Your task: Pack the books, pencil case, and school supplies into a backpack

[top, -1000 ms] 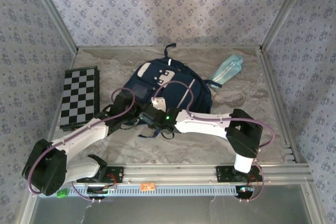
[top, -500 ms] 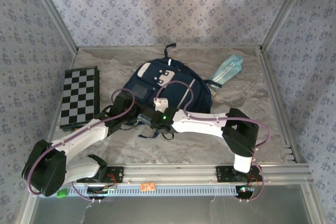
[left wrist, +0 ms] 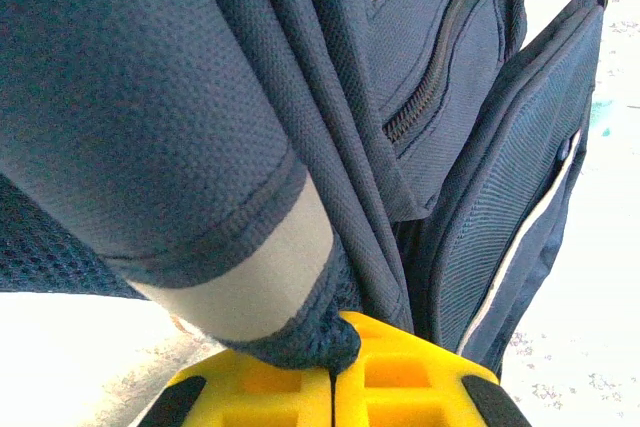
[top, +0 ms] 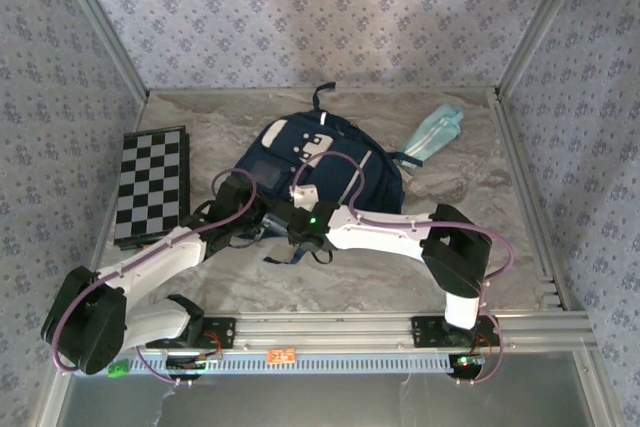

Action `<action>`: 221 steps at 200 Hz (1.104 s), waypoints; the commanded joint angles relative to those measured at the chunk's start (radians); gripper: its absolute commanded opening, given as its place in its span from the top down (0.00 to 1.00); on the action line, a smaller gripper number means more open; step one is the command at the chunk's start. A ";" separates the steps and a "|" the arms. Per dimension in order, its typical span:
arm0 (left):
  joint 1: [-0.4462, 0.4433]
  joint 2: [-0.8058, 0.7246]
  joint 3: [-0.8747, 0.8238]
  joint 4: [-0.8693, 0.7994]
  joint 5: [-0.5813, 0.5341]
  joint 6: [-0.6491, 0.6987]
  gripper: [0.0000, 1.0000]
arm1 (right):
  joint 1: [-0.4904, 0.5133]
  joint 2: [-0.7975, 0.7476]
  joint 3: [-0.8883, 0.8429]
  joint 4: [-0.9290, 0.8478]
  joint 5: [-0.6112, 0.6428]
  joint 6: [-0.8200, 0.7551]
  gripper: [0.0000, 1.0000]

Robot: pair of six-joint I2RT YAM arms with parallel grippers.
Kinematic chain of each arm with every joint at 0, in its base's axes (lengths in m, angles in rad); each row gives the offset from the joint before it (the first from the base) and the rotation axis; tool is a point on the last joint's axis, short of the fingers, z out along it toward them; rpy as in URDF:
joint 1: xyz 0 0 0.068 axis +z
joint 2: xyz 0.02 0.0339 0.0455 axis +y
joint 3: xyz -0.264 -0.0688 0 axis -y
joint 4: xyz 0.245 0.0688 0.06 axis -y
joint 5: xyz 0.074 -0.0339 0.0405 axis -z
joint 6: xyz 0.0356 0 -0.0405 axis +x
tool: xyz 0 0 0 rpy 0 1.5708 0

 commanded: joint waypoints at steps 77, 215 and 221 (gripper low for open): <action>0.021 -0.022 0.018 0.036 0.033 0.033 1.00 | -0.008 -0.006 0.011 0.008 0.048 -0.111 0.97; 0.262 0.057 0.029 0.017 0.137 0.160 1.00 | -0.029 -0.145 -0.265 0.043 -0.051 -0.039 0.94; 0.262 0.055 0.026 0.022 0.141 0.158 1.00 | -0.034 -0.133 -0.260 0.058 -0.054 -0.051 0.94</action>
